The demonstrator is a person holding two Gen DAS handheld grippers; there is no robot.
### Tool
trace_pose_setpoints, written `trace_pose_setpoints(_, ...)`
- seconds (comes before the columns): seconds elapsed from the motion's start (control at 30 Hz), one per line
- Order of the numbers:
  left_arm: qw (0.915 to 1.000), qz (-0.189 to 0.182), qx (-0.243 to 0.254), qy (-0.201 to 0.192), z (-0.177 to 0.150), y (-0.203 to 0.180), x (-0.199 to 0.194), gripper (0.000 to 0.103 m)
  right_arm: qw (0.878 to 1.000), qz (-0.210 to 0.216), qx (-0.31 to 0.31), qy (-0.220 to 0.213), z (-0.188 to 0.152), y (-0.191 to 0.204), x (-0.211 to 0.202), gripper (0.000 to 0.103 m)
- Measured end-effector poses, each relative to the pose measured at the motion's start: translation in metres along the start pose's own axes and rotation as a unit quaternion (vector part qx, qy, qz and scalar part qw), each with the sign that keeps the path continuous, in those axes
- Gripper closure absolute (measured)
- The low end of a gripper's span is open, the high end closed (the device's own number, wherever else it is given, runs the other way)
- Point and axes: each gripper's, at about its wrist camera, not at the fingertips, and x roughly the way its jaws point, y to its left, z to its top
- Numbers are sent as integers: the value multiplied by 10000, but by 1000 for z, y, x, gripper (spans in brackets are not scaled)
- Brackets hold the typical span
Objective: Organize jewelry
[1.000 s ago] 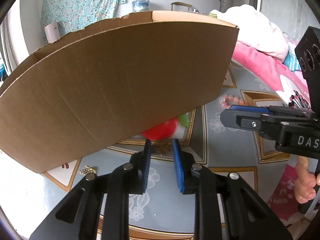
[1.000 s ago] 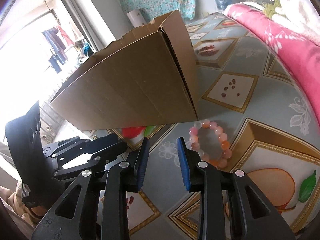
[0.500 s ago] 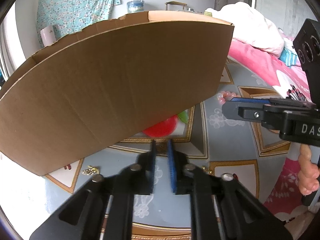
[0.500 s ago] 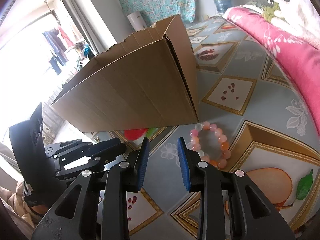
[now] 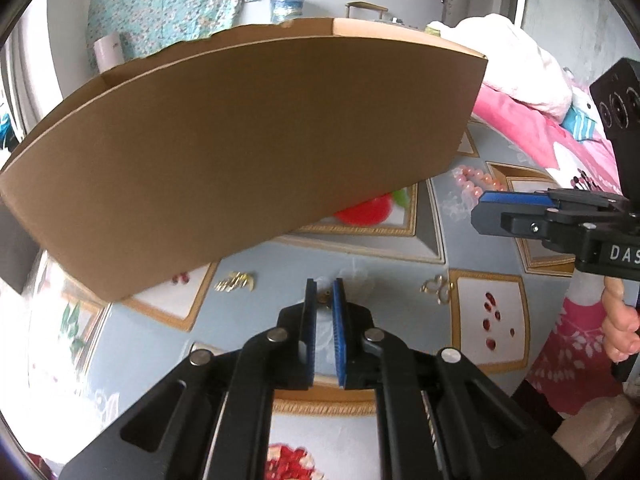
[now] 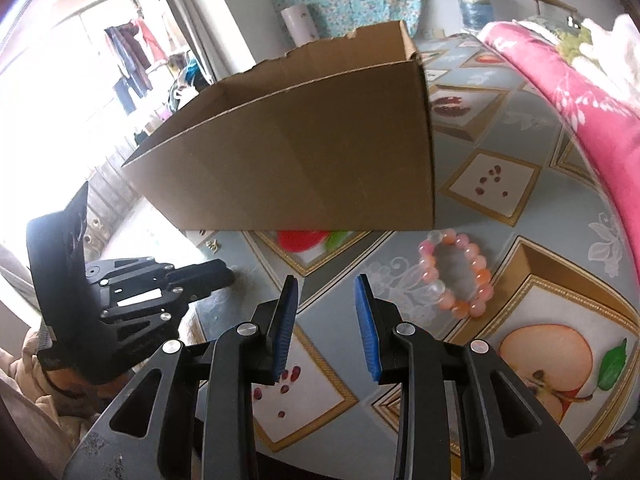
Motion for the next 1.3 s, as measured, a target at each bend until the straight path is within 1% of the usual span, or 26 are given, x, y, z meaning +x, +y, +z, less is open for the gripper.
trace_pose_setpoints(0.07,9999,-66,-78,-15,-4,5,-3,96,10000,7,-12,33,0,4,1,73)
trace_pose_setpoints(0.13,9995,-261,-177,-72,-10,12,-7,96,9999,29,-59,78,0,9,3,72)
trace_pose_setpoints(0.2,9990,-366,-247,-92,-13,17,-10,95,9999,14,-96,119,0,12,4,70)
trace_pose_setpoints(0.23,9986,-435,-279,-78,-14,17,-11,92,9998,15,-107,141,0,14,5,70)
trace_pose_setpoints(0.27,9981,-508,-330,-66,-15,18,-11,86,9998,9,-108,159,-1,16,7,70)
trace_pose_setpoints(0.37,9975,-595,-377,-92,-12,16,-10,77,9997,2,-93,204,-1,20,10,70)
trace_pose_setpoints(0.43,9976,-596,-340,-121,-11,12,-9,76,9997,-11,-86,228,-1,21,12,70)
trace_pose_setpoints(0.73,9984,-535,-80,-175,-7,-1,-3,76,9998,-30,-37,201,-1,23,17,70)
trace_pose_setpoints(0.87,9986,-488,-7,-203,-6,-2,-2,76,9998,-9,14,178,-2,18,16,70)
trace_pose_setpoints(1.1,9995,-280,-19,-160,-2,-1,2,86,9998,63,65,168,-3,11,16,70)
trace_pose_setpoints(1.23,9997,-78,183,-137,-2,-7,3,88,9998,106,81,120,-2,7,13,70)
trace_pose_setpoints(1.27,9996,8,253,-140,-2,-9,3,91,9999,117,83,96,-1,7,12,70)
trace_pose_setpoints(1.3,9995,49,265,-142,-2,-9,3,91,9999,123,78,68,-2,7,11,70)
